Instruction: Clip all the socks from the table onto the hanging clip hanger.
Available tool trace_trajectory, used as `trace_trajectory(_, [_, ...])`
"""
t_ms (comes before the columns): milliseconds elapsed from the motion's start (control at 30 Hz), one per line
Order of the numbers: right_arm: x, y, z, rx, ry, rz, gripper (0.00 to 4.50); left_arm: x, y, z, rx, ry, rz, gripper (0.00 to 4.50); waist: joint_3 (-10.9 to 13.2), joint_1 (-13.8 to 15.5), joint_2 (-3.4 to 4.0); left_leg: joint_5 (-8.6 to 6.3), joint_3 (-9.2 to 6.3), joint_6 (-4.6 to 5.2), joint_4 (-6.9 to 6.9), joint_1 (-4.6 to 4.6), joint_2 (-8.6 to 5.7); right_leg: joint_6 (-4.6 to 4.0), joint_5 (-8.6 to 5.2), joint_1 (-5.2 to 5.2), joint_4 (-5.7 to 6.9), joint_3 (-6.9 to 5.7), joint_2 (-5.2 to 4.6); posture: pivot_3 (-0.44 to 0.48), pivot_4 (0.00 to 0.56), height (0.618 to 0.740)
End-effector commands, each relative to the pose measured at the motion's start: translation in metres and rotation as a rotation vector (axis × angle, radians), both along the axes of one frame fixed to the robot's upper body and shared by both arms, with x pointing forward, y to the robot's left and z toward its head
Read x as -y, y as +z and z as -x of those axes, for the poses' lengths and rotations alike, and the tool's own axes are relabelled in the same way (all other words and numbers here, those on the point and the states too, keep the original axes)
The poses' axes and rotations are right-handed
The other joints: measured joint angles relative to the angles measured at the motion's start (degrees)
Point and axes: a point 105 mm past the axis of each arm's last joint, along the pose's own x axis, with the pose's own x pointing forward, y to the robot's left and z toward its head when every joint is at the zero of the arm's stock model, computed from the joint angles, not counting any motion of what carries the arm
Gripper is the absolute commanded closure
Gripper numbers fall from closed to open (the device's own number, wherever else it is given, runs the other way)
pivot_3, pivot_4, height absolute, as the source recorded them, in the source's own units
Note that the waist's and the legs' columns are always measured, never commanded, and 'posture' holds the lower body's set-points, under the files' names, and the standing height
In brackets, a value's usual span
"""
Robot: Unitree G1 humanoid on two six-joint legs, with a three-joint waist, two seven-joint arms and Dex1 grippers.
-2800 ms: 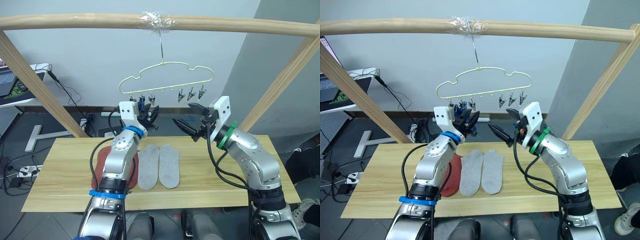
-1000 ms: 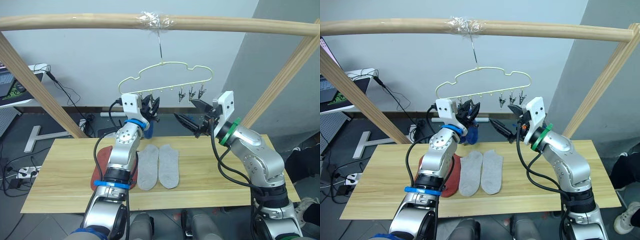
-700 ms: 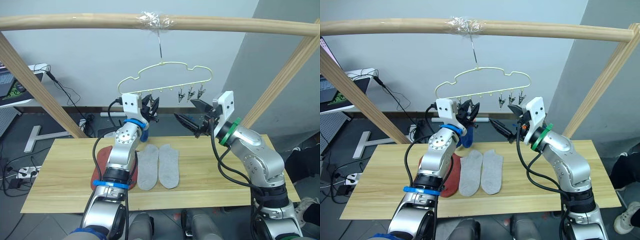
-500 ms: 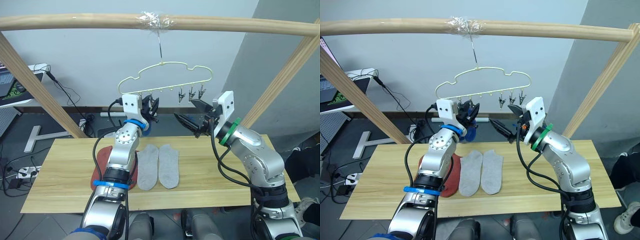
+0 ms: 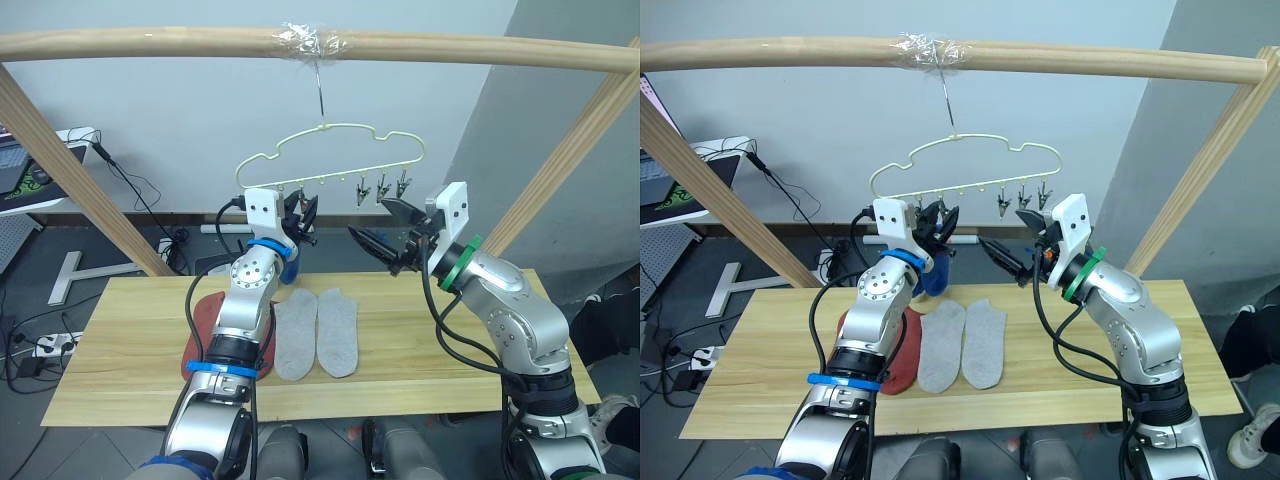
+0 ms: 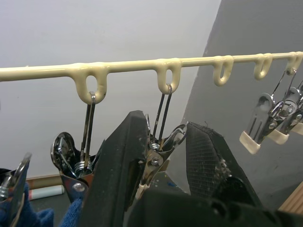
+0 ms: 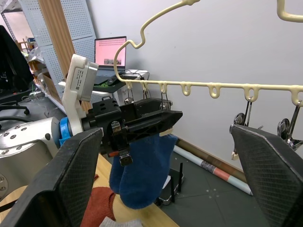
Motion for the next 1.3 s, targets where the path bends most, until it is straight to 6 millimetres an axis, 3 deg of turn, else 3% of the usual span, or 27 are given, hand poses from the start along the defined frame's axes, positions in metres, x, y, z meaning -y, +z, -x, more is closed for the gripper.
trace_trajectory(33, [-0.001, 0.016, 0.006, 0.062, 0.02, -0.016, 0.0, 0.004, 0.016, 0.002, 0.064, -0.017, 0.011, 3.05, 0.0, 0.0, 0.0, 0.0, 0.0, 0.0, 0.0, 0.0, 0.0, 0.0, 0.0, 0.0, 0.0, 0.0, 0.0, -0.063, 0.152, 0.74])
trace_trajectory(167, [-0.001, 0.016, 0.006, 0.061, 0.019, -0.016, 0.0, 0.004, 0.017, 0.003, 0.068, -0.019, 0.017, 3.95, 0.0, 0.0, 0.0, 0.0, 0.0, 0.0, 0.0, 0.0, 0.0, 0.0, 0.0, 0.0, 0.0, 0.0, 0.0, -0.065, 0.153, 0.74])
trace_trajectory(300, [-0.001, 0.016, 0.006, 0.06, 0.015, -0.018, 0.0, 0.001, 0.016, 0.003, 0.066, -0.013, 0.018, 4.49, 0.0, 0.0, 0.0, 0.0, 0.0, 0.0, 0.0, 0.0, 0.0, 0.0, 0.0, 0.0, 0.0, 0.0, 0.0, -0.064, 0.156, 0.74])
trace_trajectory(567, [-0.004, 0.01, 0.005, 0.046, 0.022, -0.01, 0.0, 0.0, 0.011, 0.006, 0.035, -0.016, 0.035, 4.5, 0.0, -0.01, 0.0, 0.0, 0.0, 0.0, 0.0, 0.0, 0.0, 0.0, 0.0, 0.0, 0.01, 0.0, 0.0, -0.064, 0.156, 0.74])
trace_trajectory(700, [-0.019, -0.041, -0.003, -0.026, 0.006, 0.206, 0.0, -0.005, 0.013, 0.011, 0.0, -0.036, 0.111, 4.5, 0.0, -0.1, 0.0, 0.0, 0.03, 0.0, -0.01, 0.05, 0.02, 0.0, 0.0, 0.01, 0.02, 0.0, 0.0, -0.05, 0.162, 0.74])
trace_trajectory(767, [-0.024, -0.057, -0.005, -0.055, 0.006, 0.227, 0.0, -0.006, 0.012, 0.013, -0.013, -0.053, 0.121, 4.5, 0.0, -0.04, 0.0, 0.0, 0.0, 0.0, 0.0, 0.05, 0.01, 0.0, 0.0, 0.01, 0.03, 0.0, 0.01, -0.043, 0.162, 0.74])
trace_trajectory(867, [-0.036, -0.101, -0.007, -0.129, 0.01, 0.322, 0.0, -0.009, 0.01, 0.019, -0.029, -0.065, 0.13, 4.5, 0.0, -0.07, 0.0, 0.0, 0.01, 0.0, -0.01, 0.06, 0.02, 0.0, 0.0, 0.02, 0.03, 0.01, 0.03, -0.029, 0.164, 0.74])
trace_trajectory(1000, [-0.047, -0.129, -0.01, -0.153, 0.027, 0.386, 0.0, -0.011, 0.008, 0.022, -0.041, -0.062, 0.123, 4.5, 0.0, -0.01, 0.0, 0.0, 0.01, 0.0, 0.02, 0.05, 0.03, 0.0, 0.0, 0.01, 0.03, 0.01, 0.02, -0.024, 0.167, 0.74])
trace_trajectory(1133, [-0.057, -0.169, -0.025, -0.211, -0.008, 0.493, 0.0, -0.011, 0.009, 0.024, -0.041, -0.057, 0.12, 4.5, 0.0, -0.02, -0.01, 0.0, 0.05, 0.0, 0.03, 0.1, 0.03, 0.0, 0.0, 0.04, 0.02, 0.0, 0.02, 0.016, 0.17, 0.74])
trace_trajectory(1300, [-0.059, -0.197, -0.031, -0.272, -0.015, 0.558, 0.0, -0.01, 0.008, 0.027, -0.044, -0.056, 0.12, 4.5, 0.0, 0.19, 0.0, 0.01, 0.02, 0.0, 0.03, 0.1, 0.04, -0.01, 0.01, 0.04, 0.03, 0.02, 0.03, 0.03, 0.173, 0.74])
